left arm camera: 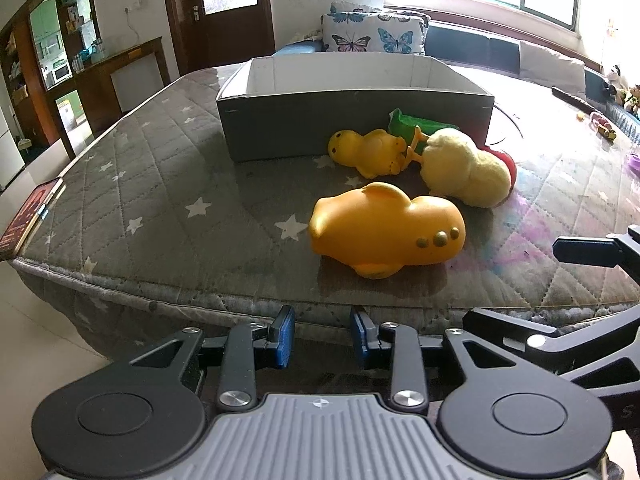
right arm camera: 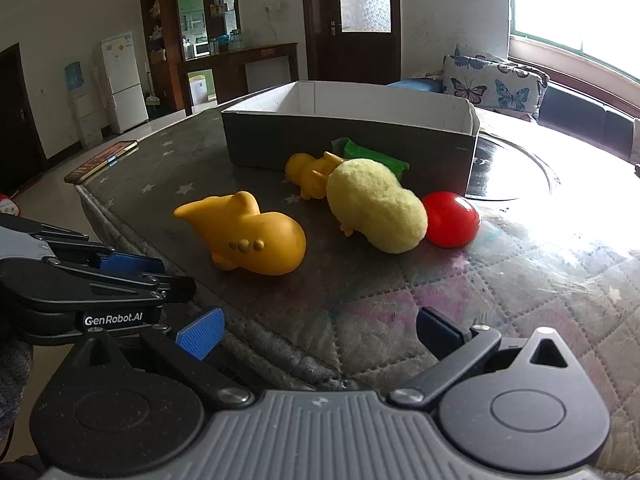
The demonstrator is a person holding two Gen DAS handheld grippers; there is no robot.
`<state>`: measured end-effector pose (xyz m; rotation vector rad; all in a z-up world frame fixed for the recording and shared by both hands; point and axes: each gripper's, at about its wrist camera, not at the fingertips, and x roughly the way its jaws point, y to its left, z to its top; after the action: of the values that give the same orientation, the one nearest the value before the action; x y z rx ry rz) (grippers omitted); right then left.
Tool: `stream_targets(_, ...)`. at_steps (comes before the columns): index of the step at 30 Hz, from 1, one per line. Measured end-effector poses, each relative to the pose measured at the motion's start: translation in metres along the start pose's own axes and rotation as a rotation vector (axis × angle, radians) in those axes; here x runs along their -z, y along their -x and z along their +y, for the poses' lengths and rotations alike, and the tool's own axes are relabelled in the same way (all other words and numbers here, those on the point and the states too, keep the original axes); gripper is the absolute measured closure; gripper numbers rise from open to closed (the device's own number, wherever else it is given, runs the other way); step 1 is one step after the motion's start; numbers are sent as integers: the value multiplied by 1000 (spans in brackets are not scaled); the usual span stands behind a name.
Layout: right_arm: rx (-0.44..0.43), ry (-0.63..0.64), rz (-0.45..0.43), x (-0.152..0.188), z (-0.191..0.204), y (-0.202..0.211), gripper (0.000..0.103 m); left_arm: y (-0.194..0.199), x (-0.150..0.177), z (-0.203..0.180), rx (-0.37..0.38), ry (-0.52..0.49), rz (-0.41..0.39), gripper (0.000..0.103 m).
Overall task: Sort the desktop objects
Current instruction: 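Move both tools toward the orange rubber toy in front of the box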
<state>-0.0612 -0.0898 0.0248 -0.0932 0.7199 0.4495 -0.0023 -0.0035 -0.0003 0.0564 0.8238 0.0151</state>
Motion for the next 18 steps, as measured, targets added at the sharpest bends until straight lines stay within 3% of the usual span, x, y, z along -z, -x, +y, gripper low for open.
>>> stream_targets(18,-1,18,17,-1,2,-4,0,0,-1,5,6,11,8,68)
